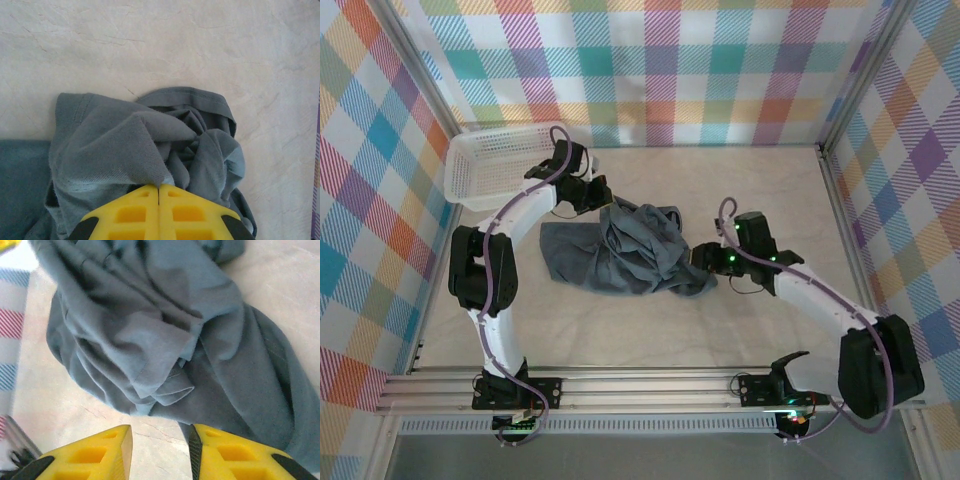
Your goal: Fold the inside-out t-shirt
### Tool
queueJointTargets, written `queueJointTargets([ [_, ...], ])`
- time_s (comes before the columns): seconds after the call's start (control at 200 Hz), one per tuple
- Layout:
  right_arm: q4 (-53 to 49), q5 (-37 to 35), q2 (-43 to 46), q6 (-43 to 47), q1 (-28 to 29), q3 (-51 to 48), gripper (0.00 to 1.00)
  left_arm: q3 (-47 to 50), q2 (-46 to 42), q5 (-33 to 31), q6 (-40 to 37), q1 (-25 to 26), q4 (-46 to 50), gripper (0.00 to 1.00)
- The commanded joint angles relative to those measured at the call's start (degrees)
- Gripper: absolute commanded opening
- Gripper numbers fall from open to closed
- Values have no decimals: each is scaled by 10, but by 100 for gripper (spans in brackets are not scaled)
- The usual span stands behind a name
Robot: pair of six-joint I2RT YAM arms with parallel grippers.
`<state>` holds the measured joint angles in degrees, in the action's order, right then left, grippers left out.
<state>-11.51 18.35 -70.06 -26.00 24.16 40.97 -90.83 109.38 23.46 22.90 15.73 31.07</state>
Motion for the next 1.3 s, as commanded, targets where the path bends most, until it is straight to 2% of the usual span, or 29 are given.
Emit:
queueJointTargets([
  [0.0,-41,-87,1,139,80,17,35,-20,16,-5,-12,2,-3,0],
  [0.105,-87,-176,-46,175,160,64,36,-34,31,-18,-19,2,10,0],
  [0.22,-128,-248,-120,217,221,122,40,-40,40,-18,-18,2,12,0],
  [0.28,-161,-289,-163,228,233,158,42,-39,41,-18,-18,2,12,0],
  [0.37,-269,-359,-243,167,227,249,46,-41,41,-18,-21,2,15,0],
  [0.445,-301,-321,-284,135,226,288,52,-40,39,-21,-24,2,18,0],
  [0.52,-269,-289,-293,108,226,286,61,-40,37,-23,-25,2,21,0],
  [0.625,-233,-283,-311,101,222,296,60,-36,35,-24,-25,2,20,0],
  [0.755,-230,-263,-335,86,206,322,41,-37,34,-22,-24,2,21,0],
  [0.99,-218,-282,-282,85,183,299,2,-42,29,-29,-33,0,31,0],
  [1.06,-220,-267,-262,84,167,296,0,-44,31,-29,-33,0,32,0],
  [1.14,-205,-187,-226,75,137,286,0,-55,38,-31,-39,-1,40,0],
  [1.23,-174,-28,-194,44,88,271,0,-77,53,-32,-49,-6,55,0],
  [1.295,-153,61,-183,13,53,263,0,-92,62,-23,-56,-7,61,1],
])
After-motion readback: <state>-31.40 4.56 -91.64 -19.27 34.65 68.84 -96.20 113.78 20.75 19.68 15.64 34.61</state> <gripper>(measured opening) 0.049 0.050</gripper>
